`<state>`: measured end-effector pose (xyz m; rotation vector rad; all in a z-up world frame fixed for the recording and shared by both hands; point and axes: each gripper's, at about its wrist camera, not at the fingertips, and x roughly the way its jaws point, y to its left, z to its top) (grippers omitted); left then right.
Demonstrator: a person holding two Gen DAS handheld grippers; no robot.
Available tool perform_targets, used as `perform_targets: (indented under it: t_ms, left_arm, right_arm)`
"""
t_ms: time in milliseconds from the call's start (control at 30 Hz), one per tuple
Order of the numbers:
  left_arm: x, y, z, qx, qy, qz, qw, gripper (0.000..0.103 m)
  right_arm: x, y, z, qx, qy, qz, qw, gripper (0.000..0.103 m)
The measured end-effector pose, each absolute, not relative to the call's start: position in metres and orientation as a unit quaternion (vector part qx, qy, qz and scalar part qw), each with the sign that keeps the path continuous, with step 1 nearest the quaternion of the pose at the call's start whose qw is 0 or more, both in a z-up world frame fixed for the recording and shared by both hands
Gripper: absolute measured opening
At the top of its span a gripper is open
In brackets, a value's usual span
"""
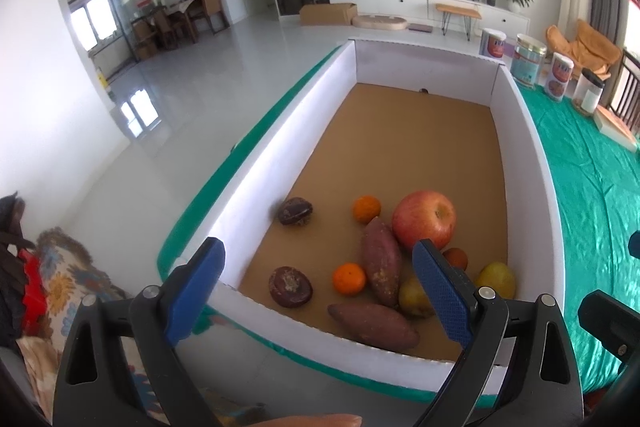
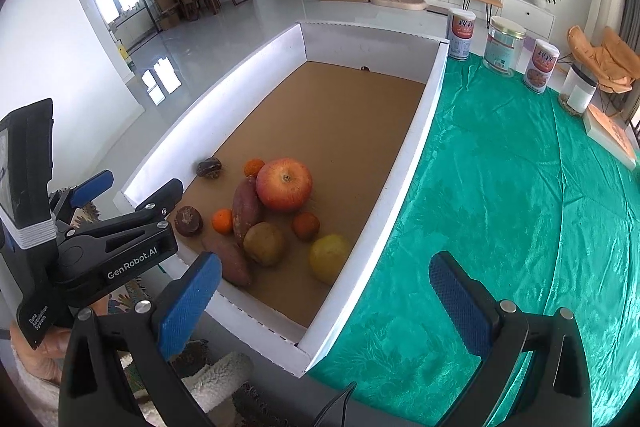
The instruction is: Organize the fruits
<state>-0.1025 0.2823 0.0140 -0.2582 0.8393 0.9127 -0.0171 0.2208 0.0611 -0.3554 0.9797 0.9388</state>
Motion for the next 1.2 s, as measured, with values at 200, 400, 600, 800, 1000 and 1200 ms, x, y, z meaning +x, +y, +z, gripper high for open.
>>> perform_targets:
  t_ms: [200,400,600,800,1000,1200]
  left_arm:
    - [-0.102,0.282,0.016,-0.125,0.393,0.419,0.809,0.096]
    - [-0.101,0.286,0.015,-0.133,0.397,0.415,0.808,0.096]
    - [-0.096,0.281,0.014,-0.128,0.403,0.405,0.811,0.096]
    - [-0.098,0.281,0.015,-0.128,0.404,0.406,0.810,0.098]
    - [-0.103,0.279,0.012,-0.132,0.408,0.408,0.806,0.098]
    - [-0.101,0.274,0.011,-0.139,0.413,0.393,0.810,0.098]
  right_arm:
    - [-0.019,0.222,0.065,-0.165,0.451,0.423,0.768,0.103]
    - [-0.016,0.218,0.064,-0.156,0.453,0.418,0.772,0.103]
    - [-0.017,0.219,0.063,-0.154,0.456,0.421,0.769,0.103]
    - [-0.018,0.218,0.062,-0.150,0.461,0.419,0.767,0.103]
    - [-0.020,0.214,0.063,-0.146,0.465,0.418,0.767,0.103]
    - [-0.021,0.207,0.065,-0.131,0.469,0.419,0.766,0.103]
